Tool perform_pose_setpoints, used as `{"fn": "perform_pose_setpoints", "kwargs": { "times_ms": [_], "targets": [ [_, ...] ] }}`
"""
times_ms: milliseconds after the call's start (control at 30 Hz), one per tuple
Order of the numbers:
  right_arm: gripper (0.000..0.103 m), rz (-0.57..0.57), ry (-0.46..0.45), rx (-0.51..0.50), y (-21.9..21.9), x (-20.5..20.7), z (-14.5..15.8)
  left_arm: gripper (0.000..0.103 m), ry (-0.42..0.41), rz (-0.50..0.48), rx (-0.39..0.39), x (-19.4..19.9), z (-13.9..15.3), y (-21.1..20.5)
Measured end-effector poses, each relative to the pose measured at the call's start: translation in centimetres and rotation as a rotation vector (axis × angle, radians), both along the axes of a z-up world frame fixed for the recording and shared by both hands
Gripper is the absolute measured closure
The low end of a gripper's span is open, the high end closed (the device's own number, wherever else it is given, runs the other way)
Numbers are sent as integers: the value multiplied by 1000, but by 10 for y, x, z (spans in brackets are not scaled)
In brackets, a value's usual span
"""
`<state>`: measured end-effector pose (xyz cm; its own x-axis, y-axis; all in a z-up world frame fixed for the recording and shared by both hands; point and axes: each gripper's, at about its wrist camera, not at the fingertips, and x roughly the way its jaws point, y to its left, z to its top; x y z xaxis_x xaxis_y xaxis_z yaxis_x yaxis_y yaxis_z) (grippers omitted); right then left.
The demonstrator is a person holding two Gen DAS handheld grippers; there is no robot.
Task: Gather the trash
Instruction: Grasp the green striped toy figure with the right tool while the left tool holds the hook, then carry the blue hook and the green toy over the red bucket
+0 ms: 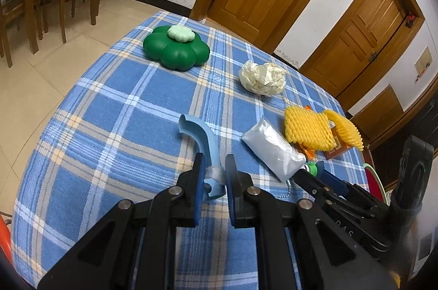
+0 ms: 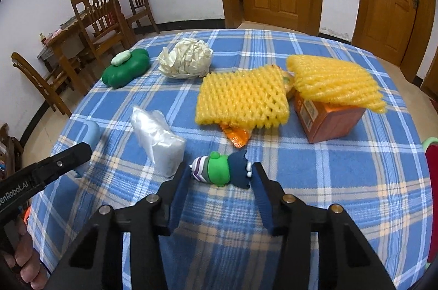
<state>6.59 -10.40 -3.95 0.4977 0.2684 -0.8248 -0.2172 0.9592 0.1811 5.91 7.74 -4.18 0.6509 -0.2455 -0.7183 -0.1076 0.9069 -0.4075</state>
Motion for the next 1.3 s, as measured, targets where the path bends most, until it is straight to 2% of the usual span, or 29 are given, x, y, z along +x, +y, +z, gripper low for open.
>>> {"fn": "perform_pose_setpoints", "kwargs": {
  "times_ms": [367,767,1067,1300],
  "targets": [
    [56,-43,-11,57,-27,-23,15,89,-15,-23,9,-8,10,-12],
    [56,-134,-85,99,-71,-52,47,89,-54,-68,27,-18,30,-35],
    [56,-215,-148,122,-110,-76,74,89,-89,-124,38,-27,48,-60],
    [56,-289,-183,130,-146,-91,89,89,-105,-198,17,-30,61,-85]
  ]
}}
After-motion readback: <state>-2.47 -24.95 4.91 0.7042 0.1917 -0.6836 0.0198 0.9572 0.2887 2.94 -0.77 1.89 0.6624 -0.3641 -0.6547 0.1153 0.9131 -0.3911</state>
